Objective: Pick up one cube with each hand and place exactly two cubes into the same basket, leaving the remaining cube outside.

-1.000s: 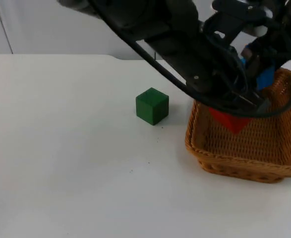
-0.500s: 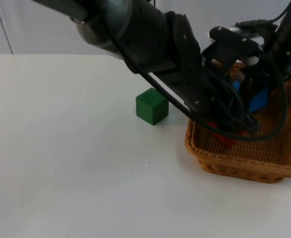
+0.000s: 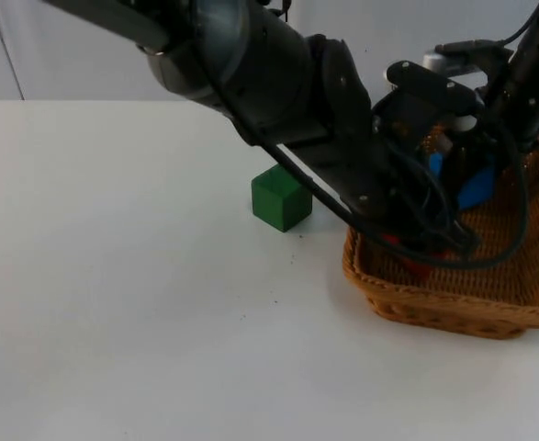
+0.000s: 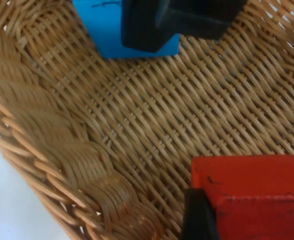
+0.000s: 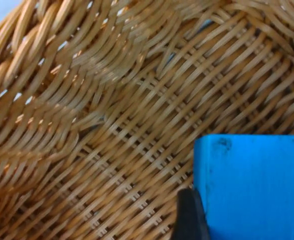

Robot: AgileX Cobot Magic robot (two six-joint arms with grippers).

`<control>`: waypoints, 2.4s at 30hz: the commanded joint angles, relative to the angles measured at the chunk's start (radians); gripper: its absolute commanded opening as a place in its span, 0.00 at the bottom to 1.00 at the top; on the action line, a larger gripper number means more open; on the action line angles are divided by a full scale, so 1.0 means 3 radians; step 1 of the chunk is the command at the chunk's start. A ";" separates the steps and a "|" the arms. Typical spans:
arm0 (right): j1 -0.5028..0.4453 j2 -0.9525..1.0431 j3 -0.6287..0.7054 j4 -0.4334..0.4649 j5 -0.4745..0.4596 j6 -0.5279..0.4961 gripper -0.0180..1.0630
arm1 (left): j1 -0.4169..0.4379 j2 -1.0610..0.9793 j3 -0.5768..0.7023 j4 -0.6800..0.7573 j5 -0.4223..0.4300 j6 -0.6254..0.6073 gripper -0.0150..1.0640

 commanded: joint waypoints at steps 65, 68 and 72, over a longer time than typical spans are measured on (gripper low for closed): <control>-0.0012 -0.2545 0.0989 0.0255 0.0163 0.0011 0.63 | -0.0004 -0.1687 0.0001 0.0665 0.1365 -0.0745 0.76; -0.0012 -0.2668 0.1108 0.0255 0.0173 0.0011 0.63 | -0.0004 -0.1744 0.0073 0.0671 0.1358 -0.0785 0.76; -0.0012 -0.2876 0.1275 0.0269 0.0157 0.0022 0.63 | -0.0004 -0.1968 0.0351 0.0665 0.1256 -0.0813 0.76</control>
